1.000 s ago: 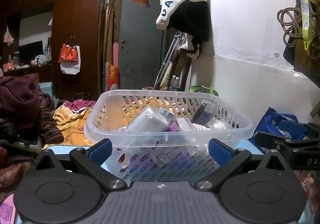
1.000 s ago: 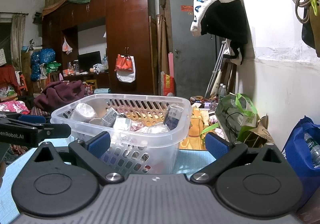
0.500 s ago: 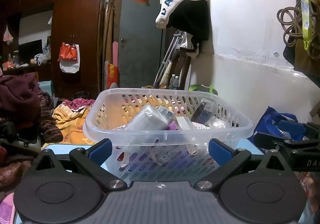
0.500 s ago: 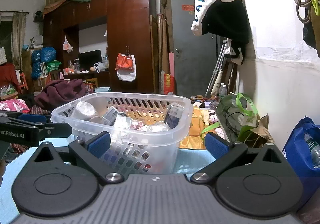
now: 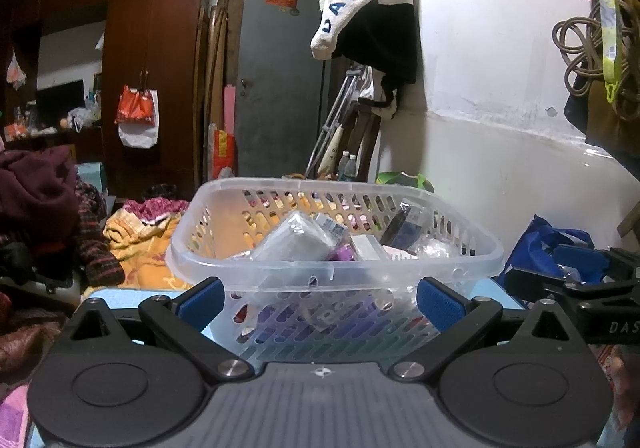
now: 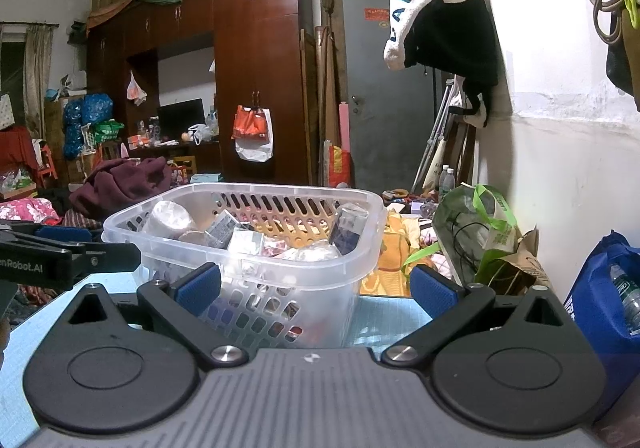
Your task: Organize objects
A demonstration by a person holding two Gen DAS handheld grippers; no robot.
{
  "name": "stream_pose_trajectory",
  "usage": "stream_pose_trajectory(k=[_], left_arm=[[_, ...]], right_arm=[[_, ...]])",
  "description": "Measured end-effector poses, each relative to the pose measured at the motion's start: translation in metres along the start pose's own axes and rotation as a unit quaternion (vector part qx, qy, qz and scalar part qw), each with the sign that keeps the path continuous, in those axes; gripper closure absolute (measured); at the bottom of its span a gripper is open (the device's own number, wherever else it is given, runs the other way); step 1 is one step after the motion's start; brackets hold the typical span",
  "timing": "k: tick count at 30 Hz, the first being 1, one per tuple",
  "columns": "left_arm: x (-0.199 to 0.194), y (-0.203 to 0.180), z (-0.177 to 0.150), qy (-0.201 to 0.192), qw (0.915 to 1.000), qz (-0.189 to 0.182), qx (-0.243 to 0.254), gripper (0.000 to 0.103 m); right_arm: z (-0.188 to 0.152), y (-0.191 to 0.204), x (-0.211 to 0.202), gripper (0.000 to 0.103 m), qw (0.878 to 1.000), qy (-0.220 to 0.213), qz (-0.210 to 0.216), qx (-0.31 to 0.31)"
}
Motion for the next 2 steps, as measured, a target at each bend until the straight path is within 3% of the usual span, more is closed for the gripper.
stream_pose_trajectory(k=[2], left_arm=[[-0.001,-0.0009,0.0,-0.001,1.0,0.001,0.002,0.0]], right_arm=[[0.0,0.0,0.0004,0.0,1.0,0.0,0.0,-0.001]])
Point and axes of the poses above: each gripper's, at about its wrist camera, not at the fingertips, and x roughly the way its jaws point, y to its left, z to its top, the point moved 8 cm from there along x, roughly the way its jaws point, and after that the axes turned 13 degrees about -z, right-handed, at the moved point
